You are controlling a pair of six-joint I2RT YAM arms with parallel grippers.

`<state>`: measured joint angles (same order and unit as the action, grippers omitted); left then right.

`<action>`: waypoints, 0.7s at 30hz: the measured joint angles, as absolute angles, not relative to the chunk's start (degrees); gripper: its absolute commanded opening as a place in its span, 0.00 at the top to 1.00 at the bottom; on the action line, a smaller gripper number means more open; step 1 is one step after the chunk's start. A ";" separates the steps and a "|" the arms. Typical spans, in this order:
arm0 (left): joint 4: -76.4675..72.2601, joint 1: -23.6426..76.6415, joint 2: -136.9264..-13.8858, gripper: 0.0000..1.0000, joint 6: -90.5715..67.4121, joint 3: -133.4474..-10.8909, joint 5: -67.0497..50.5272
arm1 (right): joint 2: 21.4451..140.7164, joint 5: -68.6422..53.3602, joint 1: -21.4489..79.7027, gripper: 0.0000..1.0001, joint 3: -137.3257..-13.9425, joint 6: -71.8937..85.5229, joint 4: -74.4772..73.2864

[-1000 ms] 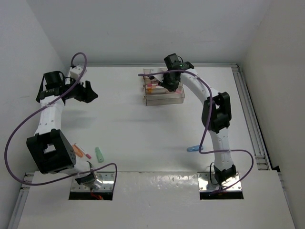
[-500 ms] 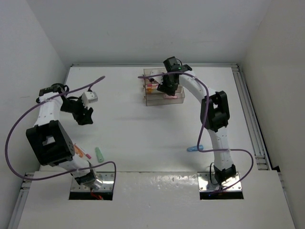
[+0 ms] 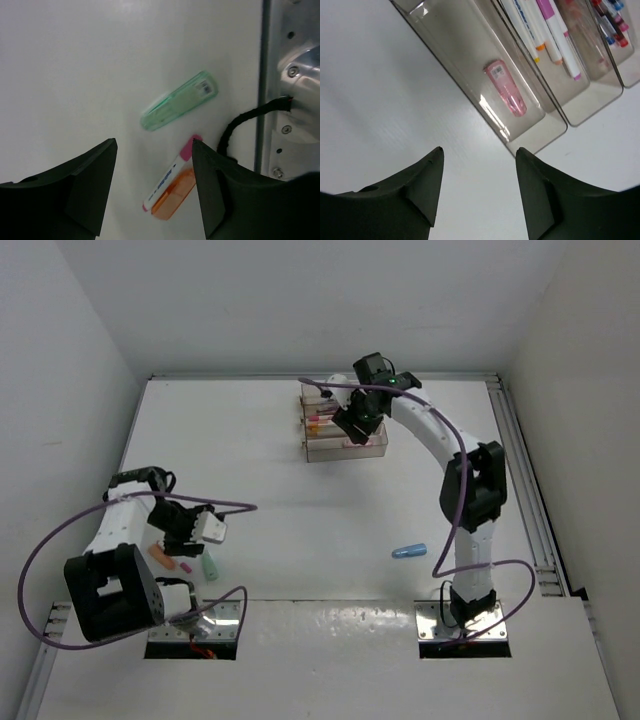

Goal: Sort the stationery into containers
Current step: Place the pen in the storage box, then pick up the pen from the center of the board.

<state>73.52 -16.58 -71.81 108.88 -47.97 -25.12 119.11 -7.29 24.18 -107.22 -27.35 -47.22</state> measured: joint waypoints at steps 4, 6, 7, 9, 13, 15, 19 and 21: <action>72.93 -12.05 -67.61 0.32 110.89 -41.08 -23.38 | 113.38 -7.73 23.51 0.41 -103.66 -23.49 -47.72; 72.55 -10.37 -65.23 0.32 111.48 -38.09 -22.13 | 111.20 -7.66 22.65 0.41 -101.91 -21.91 -48.07; 72.58 -9.80 -64.40 0.32 111.74 -36.95 -21.56 | 110.48 -7.55 22.24 0.41 -101.10 -21.39 -48.23; 72.40 -9.23 -63.53 0.32 112.07 -35.11 -20.43 | 109.08 -7.33 21.43 0.41 -98.96 -20.51 -48.45; 70.72 -7.84 -65.21 0.32 112.29 -34.20 -19.07 | 107.02 -6.31 20.14 0.41 -94.56 -19.49 -49.15; 69.10 -6.92 -66.92 0.32 112.33 -33.56 -18.48 | 106.41 -5.78 19.88 0.41 -93.23 -19.44 -49.65; 64.88 -5.72 -69.01 0.32 112.62 -31.53 -17.93 | 105.97 -4.73 19.88 0.41 -92.68 -19.46 -50.02; 62.81 -4.99 -69.69 0.32 112.66 -30.79 -17.69 | 105.60 -4.38 19.88 0.41 -92.60 -19.51 -50.02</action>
